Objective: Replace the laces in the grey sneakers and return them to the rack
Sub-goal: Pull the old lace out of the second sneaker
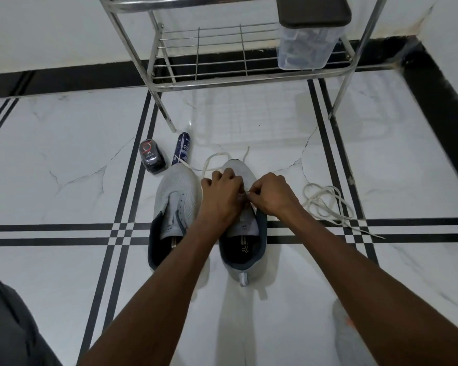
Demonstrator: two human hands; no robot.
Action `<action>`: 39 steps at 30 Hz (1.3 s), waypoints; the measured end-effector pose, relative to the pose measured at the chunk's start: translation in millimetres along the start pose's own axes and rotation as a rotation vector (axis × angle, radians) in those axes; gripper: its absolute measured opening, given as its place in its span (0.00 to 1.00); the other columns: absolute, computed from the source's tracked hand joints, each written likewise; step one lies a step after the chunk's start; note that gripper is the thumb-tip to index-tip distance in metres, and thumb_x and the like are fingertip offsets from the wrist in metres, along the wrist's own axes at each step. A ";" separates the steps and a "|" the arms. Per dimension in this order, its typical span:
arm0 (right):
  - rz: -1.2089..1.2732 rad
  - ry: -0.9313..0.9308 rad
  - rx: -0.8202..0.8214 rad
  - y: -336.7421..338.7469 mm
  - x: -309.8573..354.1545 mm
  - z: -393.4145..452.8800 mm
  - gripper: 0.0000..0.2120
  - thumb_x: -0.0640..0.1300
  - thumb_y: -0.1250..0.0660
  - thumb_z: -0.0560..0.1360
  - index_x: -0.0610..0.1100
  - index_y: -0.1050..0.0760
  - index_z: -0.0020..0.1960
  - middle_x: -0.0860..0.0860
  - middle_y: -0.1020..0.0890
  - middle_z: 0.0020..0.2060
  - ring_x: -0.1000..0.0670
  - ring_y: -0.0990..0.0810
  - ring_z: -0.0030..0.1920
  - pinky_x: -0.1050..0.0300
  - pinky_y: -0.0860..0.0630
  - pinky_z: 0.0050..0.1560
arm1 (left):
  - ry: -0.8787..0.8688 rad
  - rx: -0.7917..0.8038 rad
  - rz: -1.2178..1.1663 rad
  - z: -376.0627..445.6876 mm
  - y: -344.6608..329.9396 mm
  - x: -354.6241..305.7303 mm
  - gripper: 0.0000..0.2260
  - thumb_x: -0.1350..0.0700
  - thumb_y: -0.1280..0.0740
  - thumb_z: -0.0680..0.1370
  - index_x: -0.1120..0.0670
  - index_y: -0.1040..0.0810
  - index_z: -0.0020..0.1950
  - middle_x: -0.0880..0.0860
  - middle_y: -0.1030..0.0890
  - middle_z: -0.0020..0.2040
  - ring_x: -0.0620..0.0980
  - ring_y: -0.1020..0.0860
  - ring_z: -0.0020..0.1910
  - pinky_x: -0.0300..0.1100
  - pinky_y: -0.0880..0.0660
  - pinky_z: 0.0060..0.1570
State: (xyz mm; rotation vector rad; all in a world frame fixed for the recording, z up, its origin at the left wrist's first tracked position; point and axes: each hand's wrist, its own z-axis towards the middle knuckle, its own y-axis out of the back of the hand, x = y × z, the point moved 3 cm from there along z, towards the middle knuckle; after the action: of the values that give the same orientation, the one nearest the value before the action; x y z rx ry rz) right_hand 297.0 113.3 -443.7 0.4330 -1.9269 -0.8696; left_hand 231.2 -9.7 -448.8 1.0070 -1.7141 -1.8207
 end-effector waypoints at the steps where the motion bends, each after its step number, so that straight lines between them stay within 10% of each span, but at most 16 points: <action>1: 0.003 -0.002 0.005 -0.6 0.6 -0.1 0.10 0.45 0.30 0.75 0.41 0.14 0.41 0.45 0.14 0.37 0.44 0.17 0.39 0.50 0.18 0.42 | -0.020 0.006 0.093 2.4 -3.1 -3.9 0.10 0.50 0.33 0.78 0.53 0.19 0.55 0.52 0.24 0.58 0.58 0.28 0.60 0.54 0.33 0.56; 4: 0.004 -0.016 -0.012 -0.9 -2.2 -3.2 0.11 0.45 0.31 0.75 0.40 0.15 0.40 0.44 0.15 0.36 0.43 0.17 0.39 0.51 0.19 0.41 | -0.059 -0.075 0.165 4.8 0.2 -2.5 0.09 0.52 0.34 0.79 0.54 0.19 0.54 0.52 0.22 0.57 0.57 0.28 0.59 0.54 0.34 0.55; 9: 0.027 -0.037 -0.039 2.8 -9.0 -0.5 0.11 0.41 0.32 0.74 0.36 0.17 0.37 0.42 0.15 0.34 0.43 0.17 0.37 0.50 0.19 0.38 | 0.685 -0.585 -0.361 -5.6 47.4 55.6 0.08 0.56 0.35 0.81 0.56 0.23 0.58 0.55 0.23 0.61 0.58 0.28 0.63 0.59 0.27 0.59; 16: -0.010 0.000 -0.032 -0.9 -2.4 1.7 0.10 0.44 0.30 0.74 0.40 0.15 0.40 0.44 0.14 0.37 0.44 0.17 0.39 0.48 0.17 0.43 | 0.054 -0.050 0.067 0.6 7.8 -5.0 0.14 0.48 0.30 0.75 0.53 0.21 0.58 0.53 0.26 0.62 0.60 0.33 0.63 0.54 0.36 0.58; 20: -0.016 -0.019 -0.031 -1.8 -4.4 0.3 0.11 0.46 0.30 0.75 0.41 0.15 0.39 0.45 0.15 0.36 0.44 0.17 0.38 0.50 0.18 0.41 | -0.054 -0.065 0.174 8.3 -0.2 -9.5 0.07 0.54 0.33 0.78 0.54 0.18 0.53 0.53 0.23 0.58 0.59 0.30 0.60 0.53 0.36 0.53; 25: 0.016 -0.024 -0.048 2.3 -10.5 -0.1 0.12 0.44 0.31 0.74 0.40 0.18 0.34 0.44 0.16 0.34 0.44 0.17 0.37 0.50 0.19 0.38 | 0.695 -0.555 -0.449 0.8 43.7 54.5 0.07 0.58 0.34 0.80 0.57 0.23 0.57 0.57 0.23 0.61 0.60 0.29 0.64 0.60 0.28 0.59; 33: 0.004 -0.003 -0.025 -2.1 -5.3 -0.8 0.10 0.45 0.30 0.74 0.40 0.15 0.39 0.44 0.15 0.34 0.43 0.17 0.36 0.47 0.17 0.40 | 0.002 0.015 0.040 1.9 2.9 -5.2 0.13 0.49 0.32 0.77 0.53 0.22 0.58 0.53 0.27 0.65 0.59 0.34 0.66 0.54 0.35 0.61; 36: -0.004 -0.012 -0.052 -0.8 -5.7 -0.3 0.11 0.45 0.31 0.74 0.41 0.16 0.38 0.45 0.16 0.34 0.43 0.17 0.37 0.50 0.18 0.39 | -0.027 0.001 -0.004 11.9 -3.8 -3.8 0.06 0.57 0.35 0.78 0.55 0.21 0.54 0.54 0.23 0.58 0.58 0.28 0.60 0.53 0.31 0.56; 39: 0.028 -0.012 -0.076 4.2 -4.5 3.2 0.11 0.44 0.31 0.74 0.40 0.17 0.36 0.44 0.16 0.33 0.44 0.17 0.36 0.50 0.19 0.38 | 0.421 -0.349 -0.593 0.0 12.8 22.5 0.02 0.62 0.36 0.79 0.56 0.26 0.48 0.50 0.22 0.41 0.55 0.22 0.46 0.44 0.28 0.44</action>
State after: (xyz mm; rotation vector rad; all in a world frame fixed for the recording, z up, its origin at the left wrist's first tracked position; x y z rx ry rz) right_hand 296.6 120.2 -444.4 0.3557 -1.9000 -0.9255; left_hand 214.8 -28.1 -440.9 1.7068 -0.8598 -1.9556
